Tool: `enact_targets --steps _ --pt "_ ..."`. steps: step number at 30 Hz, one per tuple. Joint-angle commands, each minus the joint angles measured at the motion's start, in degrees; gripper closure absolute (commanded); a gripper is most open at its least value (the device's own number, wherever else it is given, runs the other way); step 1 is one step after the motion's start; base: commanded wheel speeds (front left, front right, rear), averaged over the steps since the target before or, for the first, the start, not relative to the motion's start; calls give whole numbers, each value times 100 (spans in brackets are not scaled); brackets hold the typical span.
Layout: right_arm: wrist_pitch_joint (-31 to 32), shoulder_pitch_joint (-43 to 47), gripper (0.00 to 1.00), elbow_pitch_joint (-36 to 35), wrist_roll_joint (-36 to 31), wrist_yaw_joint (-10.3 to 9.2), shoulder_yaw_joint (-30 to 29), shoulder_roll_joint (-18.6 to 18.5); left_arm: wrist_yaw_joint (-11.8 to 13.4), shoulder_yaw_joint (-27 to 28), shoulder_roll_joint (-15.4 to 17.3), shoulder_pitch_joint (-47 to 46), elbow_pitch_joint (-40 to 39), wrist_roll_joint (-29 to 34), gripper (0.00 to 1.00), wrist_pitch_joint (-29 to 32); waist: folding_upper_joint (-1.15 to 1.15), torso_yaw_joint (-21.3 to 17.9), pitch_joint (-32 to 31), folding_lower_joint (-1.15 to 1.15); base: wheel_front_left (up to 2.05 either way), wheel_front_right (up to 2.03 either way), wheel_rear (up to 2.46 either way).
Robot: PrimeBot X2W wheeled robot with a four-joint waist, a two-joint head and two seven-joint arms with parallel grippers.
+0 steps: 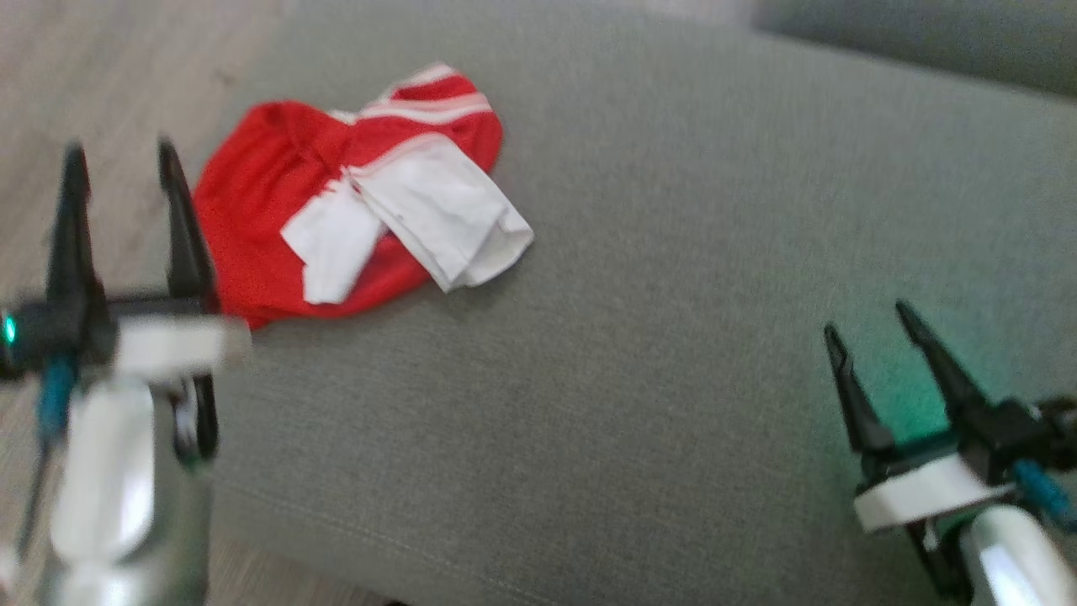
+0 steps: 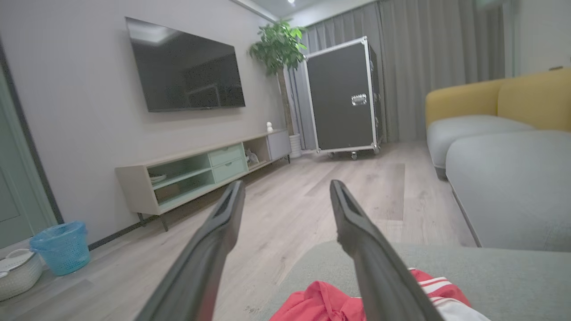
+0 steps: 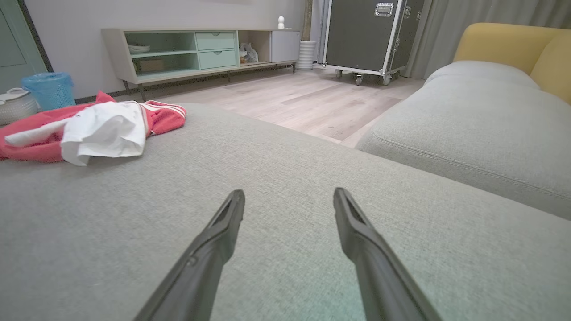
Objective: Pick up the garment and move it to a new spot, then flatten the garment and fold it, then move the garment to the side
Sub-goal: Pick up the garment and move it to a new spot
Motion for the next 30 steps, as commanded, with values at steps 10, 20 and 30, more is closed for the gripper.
enact_targets --steps 10,20,30 --pt "-75 -982 0 -238 -70 -4 484 -645 -522 132 643 -3214 3180 -337 0 1810 0 -811 1582 -2 0 0 0" --pt "-75 -1245 0 -318 -131 -4 578 -633 -800 107 1084 -4160 5281 -589 0 2867 0 -1480 2022 -2 0 0 0" --pt "-75 -1179 0 -300 -134 -4 567 -493 -932 -381 1188 -4505 5405 -584 100 1705 0 -1561 1701 -2 0 0 0"
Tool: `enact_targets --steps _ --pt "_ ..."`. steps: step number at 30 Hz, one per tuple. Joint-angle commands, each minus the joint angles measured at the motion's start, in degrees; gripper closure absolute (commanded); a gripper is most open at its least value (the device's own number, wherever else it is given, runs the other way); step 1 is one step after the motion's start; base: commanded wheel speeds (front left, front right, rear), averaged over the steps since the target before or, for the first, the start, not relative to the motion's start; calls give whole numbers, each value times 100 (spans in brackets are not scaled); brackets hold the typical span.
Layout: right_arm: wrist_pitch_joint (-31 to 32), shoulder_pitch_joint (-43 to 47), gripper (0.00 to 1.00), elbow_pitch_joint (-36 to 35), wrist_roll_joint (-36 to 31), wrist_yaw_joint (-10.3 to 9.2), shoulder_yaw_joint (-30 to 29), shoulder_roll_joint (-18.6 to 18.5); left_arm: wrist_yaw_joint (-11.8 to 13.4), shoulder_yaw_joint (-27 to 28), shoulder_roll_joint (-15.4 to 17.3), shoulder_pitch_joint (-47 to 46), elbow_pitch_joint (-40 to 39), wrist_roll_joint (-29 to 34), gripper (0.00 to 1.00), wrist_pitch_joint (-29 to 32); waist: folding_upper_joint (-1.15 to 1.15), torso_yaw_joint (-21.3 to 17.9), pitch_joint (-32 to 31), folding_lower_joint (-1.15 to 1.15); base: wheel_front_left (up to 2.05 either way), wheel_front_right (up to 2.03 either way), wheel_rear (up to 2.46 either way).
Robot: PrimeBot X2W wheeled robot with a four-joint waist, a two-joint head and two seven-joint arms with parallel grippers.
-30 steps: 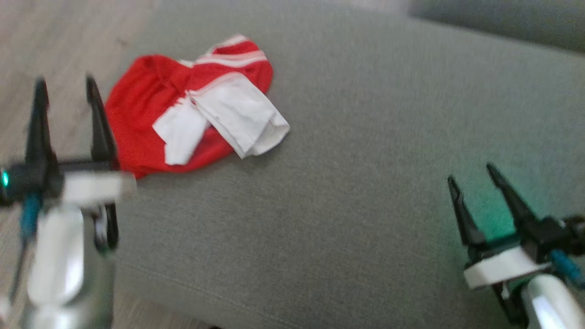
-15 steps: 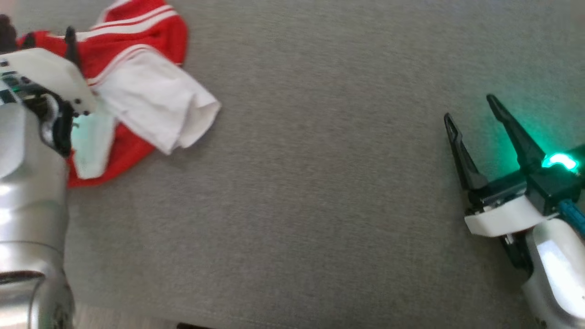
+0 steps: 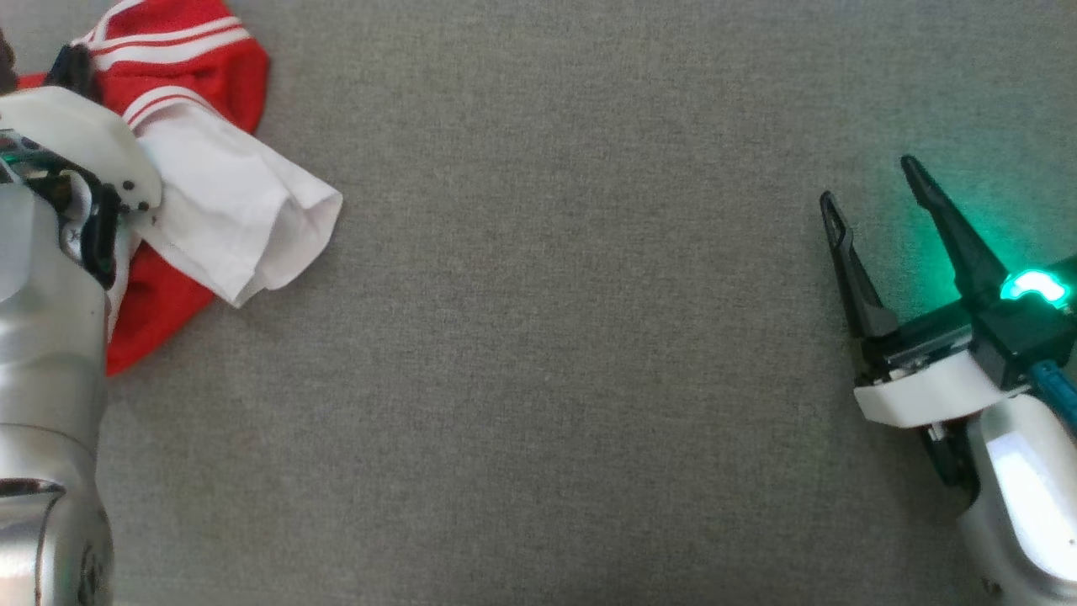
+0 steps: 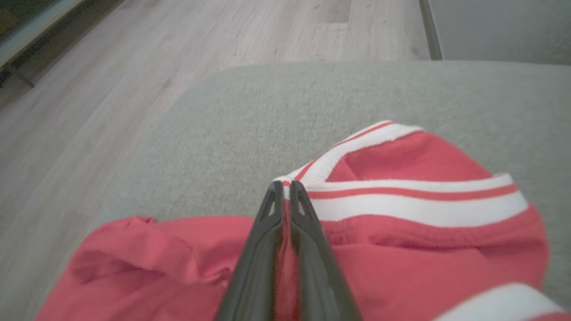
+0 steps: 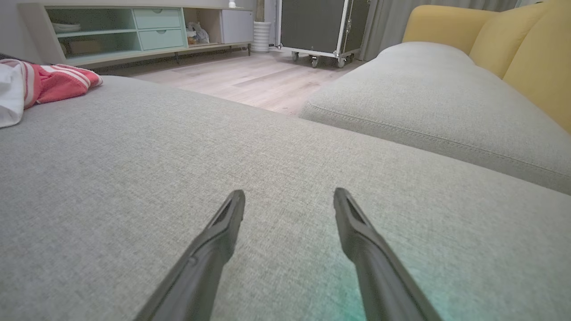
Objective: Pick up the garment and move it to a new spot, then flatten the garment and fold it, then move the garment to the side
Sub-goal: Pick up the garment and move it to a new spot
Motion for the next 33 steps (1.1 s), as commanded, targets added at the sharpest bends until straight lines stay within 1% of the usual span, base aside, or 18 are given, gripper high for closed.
enact_targets --steps 1,6,9,12,15,19,25,29,30,33 --pt "19 246 0 -21 -33 -4 119 3 -23 48 361 -222 -182 21 100 -102 0 1 -109 0 0 0 0" --pt "19 254 0 47 36 -4 240 174 -26 -361 357 -455 -452 -41 100 -664 0 -133 -579 0 0 0 0" --pt "19 297 0 83 87 -4 266 308 -27 -666 428 -581 -781 -24 100 -1125 0 -309 -928 0 0 0 0" --pt "19 407 0 135 151 -4 249 451 -27 -1028 394 -666 -1128 -63 100 -1327 0 -552 -1326 0 0 0 0" --pt "19 516 0 170 192 -4 253 574 -28 -1459 419 -743 -1557 -150 100 -1300 0 -847 -1641 0 0 0 0" --pt "19 660 0 191 255 -4 306 805 -28 -1856 514 -752 -2141 -412 100 -1168 0 -1313 -2073 0 0 0 0" --pt "19 874 0 211 330 -4 452 962 -28 -2325 432 -607 -3058 -1107 100 -758 0 -1963 -2471 0 0 0 0" --pt "19 1016 0 293 370 -4 497 980 -28 -2629 305 -136 -3417 -1596 100 -605 0 -2338 -2639 0 0 0 0" --pt "19 1053 0 304 388 -4 513 996 -28 -2814 237 209 -3468 -1760 100 -571 0 -2505 -2653 0 0 0 0" --pt "19 1076 0 299 415 -4 537 1015 -28 -3144 94 758 -3426 -1775 100 -695 0 -2690 -2576 0 0 0 0"
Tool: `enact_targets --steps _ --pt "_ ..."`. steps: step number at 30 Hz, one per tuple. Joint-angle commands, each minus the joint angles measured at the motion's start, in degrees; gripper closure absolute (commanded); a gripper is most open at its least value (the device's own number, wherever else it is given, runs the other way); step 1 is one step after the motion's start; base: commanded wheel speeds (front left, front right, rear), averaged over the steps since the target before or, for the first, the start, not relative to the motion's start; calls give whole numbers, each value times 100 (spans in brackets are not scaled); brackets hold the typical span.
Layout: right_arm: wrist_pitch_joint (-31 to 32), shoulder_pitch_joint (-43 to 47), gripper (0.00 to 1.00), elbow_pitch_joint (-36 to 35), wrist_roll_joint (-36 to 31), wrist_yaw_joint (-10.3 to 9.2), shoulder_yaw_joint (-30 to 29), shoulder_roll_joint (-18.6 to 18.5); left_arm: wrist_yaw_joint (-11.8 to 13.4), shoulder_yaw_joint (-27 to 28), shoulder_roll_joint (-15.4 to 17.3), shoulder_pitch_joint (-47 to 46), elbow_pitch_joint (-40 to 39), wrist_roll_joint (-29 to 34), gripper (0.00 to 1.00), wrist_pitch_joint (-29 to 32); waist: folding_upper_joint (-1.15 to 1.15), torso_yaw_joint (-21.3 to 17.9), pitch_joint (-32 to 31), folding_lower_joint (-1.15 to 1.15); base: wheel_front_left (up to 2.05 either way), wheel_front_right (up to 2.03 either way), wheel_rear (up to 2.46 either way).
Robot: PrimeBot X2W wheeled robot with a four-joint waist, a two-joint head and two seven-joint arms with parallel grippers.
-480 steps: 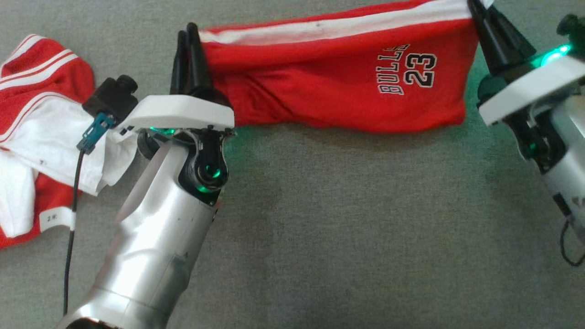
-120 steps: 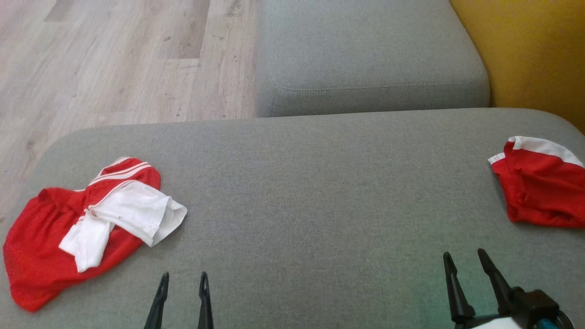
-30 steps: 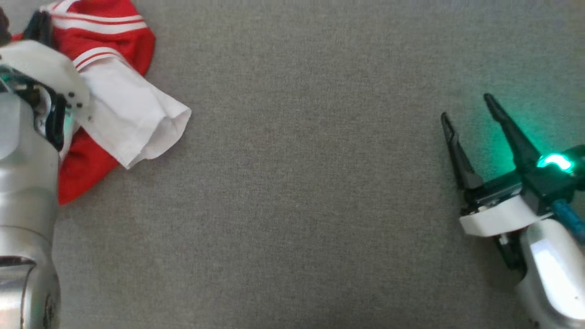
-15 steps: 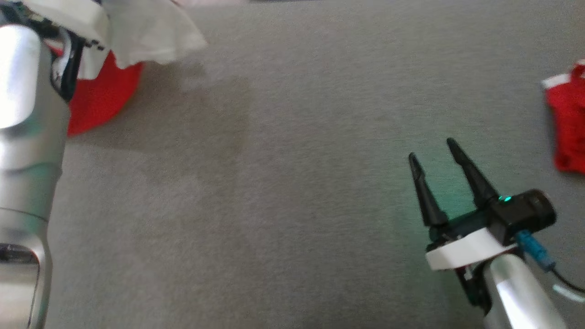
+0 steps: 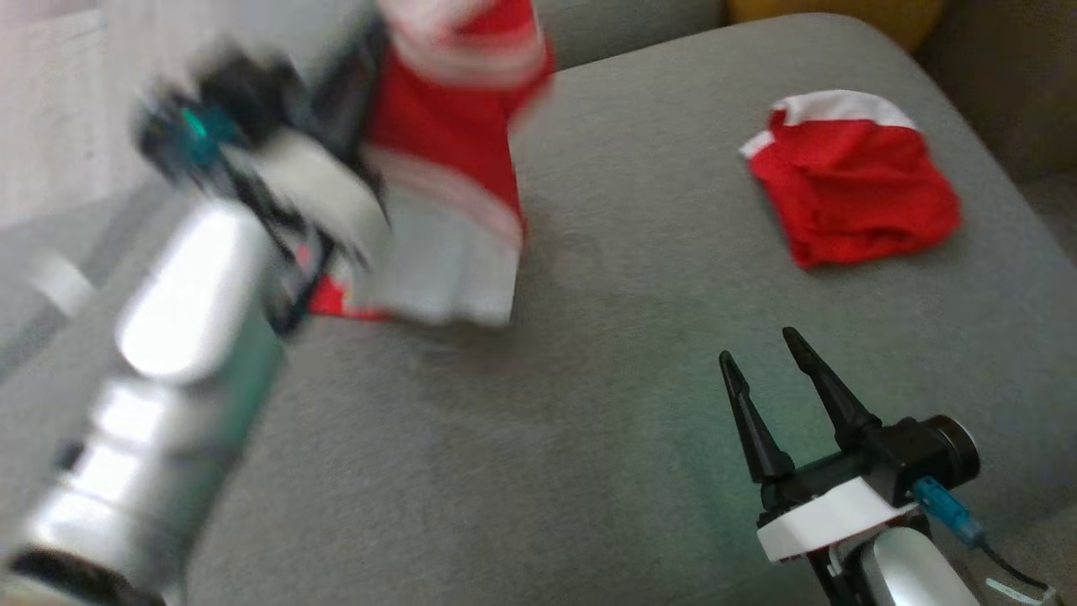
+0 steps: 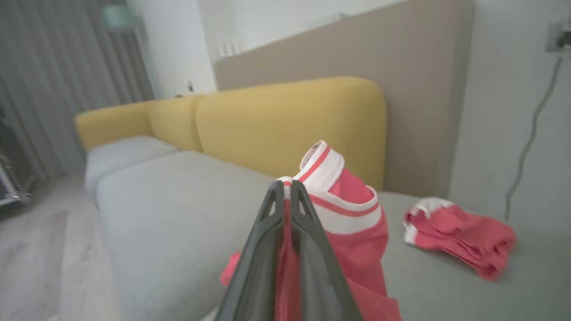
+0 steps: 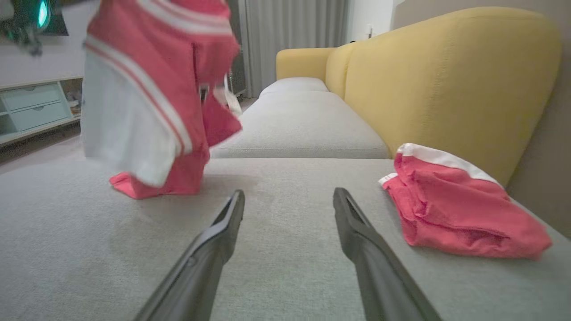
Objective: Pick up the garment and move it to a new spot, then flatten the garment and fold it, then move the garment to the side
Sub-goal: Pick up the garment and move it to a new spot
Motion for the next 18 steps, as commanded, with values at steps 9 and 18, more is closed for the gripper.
enact_targets --steps 9,18 --pt "3 -6 0 -117 64 -4 -47 165 327 -850 -710 1432 646 554 0 -1024 0 -234 322 1 0 0 0" --pt "3 376 0 -11 62 -4 -428 174 1166 -380 -993 2804 -639 1126 0 -1220 0 527 -124 1 0 0 0"
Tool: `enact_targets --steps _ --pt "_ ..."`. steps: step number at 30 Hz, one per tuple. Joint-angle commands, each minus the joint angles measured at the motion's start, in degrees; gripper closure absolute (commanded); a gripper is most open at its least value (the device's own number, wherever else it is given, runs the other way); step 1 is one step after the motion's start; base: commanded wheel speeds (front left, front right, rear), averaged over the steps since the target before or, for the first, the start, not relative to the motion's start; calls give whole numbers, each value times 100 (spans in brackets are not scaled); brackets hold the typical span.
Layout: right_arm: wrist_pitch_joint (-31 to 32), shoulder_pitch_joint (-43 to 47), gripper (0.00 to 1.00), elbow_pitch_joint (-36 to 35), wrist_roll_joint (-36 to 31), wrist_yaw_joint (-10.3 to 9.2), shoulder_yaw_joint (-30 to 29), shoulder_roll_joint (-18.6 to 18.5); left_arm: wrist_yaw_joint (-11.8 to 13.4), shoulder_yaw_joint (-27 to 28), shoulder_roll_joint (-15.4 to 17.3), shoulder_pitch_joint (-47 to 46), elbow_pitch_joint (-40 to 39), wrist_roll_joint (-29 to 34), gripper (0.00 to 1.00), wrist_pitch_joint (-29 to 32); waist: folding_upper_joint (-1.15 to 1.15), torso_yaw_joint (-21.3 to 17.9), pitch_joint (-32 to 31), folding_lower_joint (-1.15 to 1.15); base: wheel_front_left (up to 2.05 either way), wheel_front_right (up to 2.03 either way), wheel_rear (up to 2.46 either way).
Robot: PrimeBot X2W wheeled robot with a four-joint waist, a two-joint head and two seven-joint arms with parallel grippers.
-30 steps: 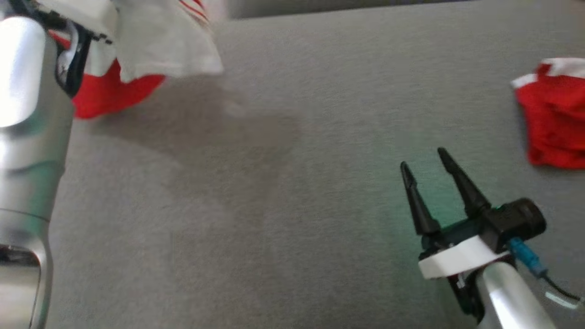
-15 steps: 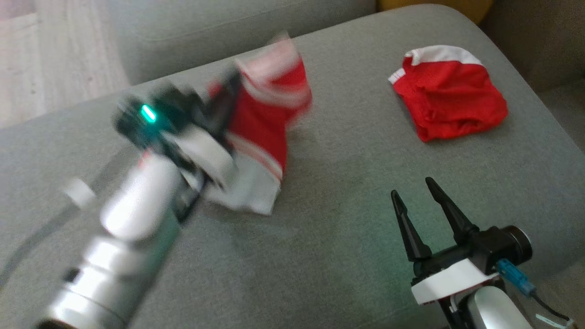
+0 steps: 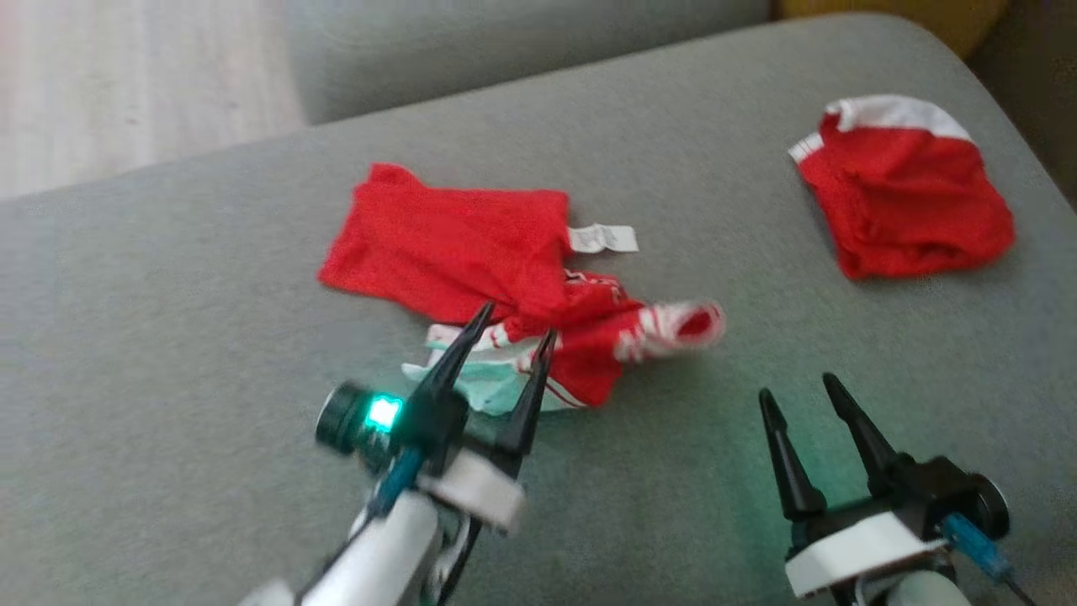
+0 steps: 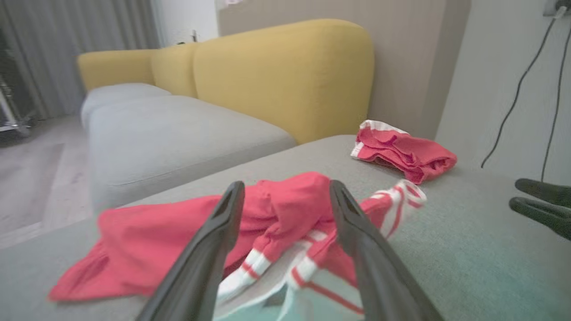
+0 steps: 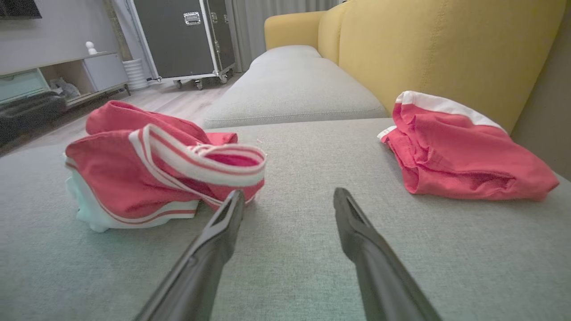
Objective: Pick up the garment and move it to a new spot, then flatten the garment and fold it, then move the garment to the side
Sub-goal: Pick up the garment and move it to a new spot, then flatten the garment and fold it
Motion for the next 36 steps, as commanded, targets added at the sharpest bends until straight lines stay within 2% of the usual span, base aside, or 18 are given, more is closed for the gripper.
enact_targets --steps 1,7,12,16,24,36 --pt "-16 -30 0 -149 18 -4 65 -16 87 286 91 156 -337 109 0 -67 0 341 -347 0 0 0 0" --pt "-16 308 0 -209 44 -4 -217 -24 436 1065 250 1525 -1592 517 0 -69 0 809 -751 0 0 0 0" --pt "-16 515 0 -313 3 -4 -347 11 593 1609 310 2305 -2439 885 0 -69 0 1057 -886 0 0 0 0" --pt "-16 643 0 -358 -60 -4 -459 57 654 2041 254 2867 -2729 987 0 -69 0 1183 -969 0 0 0 0" --pt "-16 851 0 -414 -76 -4 -538 149 531 2510 128 3279 -2748 1198 0 -70 0 1320 -1086 0 0 0 0" --pt "-16 883 0 -431 -112 -4 -518 166 291 2749 -39 3439 -2670 1407 0 -70 0 1378 -1146 0 0 0 0"
